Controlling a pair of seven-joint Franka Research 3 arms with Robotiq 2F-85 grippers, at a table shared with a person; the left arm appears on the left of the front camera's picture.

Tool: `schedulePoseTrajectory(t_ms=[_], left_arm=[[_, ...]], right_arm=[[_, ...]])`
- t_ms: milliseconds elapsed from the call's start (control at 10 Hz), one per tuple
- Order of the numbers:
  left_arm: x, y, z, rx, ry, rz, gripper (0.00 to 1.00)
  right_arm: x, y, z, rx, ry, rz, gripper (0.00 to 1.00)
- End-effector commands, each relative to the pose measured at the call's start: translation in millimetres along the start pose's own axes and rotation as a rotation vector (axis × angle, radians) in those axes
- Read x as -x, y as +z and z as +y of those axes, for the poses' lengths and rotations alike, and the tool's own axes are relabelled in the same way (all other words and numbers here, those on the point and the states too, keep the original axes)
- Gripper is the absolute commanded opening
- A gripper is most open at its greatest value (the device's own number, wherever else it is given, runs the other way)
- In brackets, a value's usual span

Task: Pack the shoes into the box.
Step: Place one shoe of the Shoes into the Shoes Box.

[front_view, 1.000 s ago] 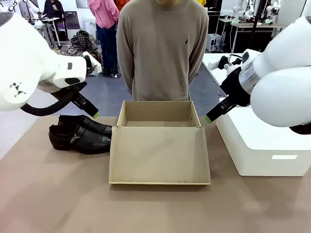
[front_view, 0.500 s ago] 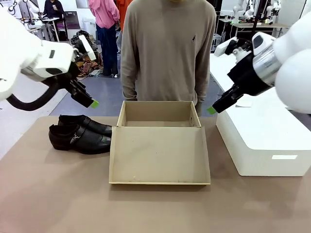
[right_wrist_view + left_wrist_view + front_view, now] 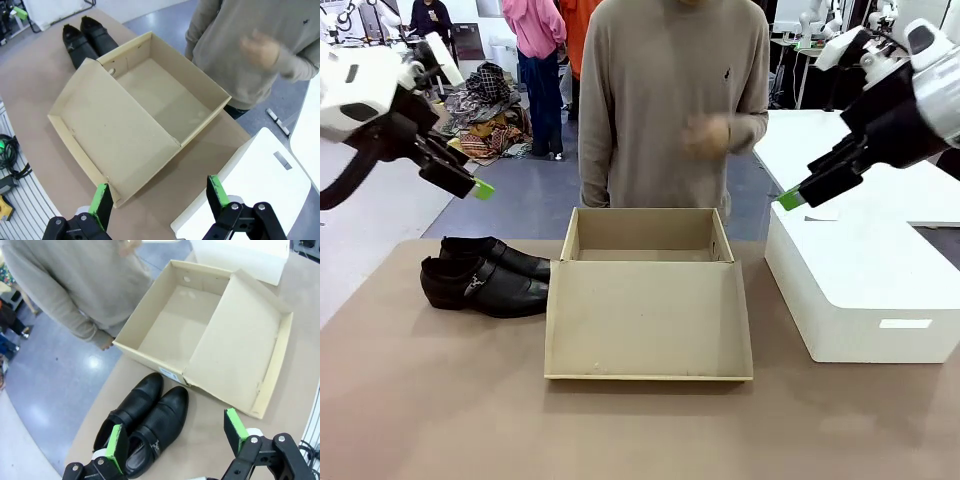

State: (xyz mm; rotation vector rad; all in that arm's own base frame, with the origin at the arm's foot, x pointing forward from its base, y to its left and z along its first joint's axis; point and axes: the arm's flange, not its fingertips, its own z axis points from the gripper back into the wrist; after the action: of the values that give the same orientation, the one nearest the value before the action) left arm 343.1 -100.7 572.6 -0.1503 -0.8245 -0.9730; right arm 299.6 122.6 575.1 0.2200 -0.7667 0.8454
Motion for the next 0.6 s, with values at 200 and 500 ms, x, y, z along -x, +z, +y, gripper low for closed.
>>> schedulePoseTrajectory(t_ms=[200, 500], left_arm=[[38, 9, -15, -0.027, 0.076, 0.005, 1.0], [45, 6, -12, -0.04, 0.113, 0.005, 1.0]], right_arm=[[57, 10, 7, -0.006, -0.025, -0.023, 1.0], [61, 13, 6, 0.0, -0.045, -0.016, 1.0]])
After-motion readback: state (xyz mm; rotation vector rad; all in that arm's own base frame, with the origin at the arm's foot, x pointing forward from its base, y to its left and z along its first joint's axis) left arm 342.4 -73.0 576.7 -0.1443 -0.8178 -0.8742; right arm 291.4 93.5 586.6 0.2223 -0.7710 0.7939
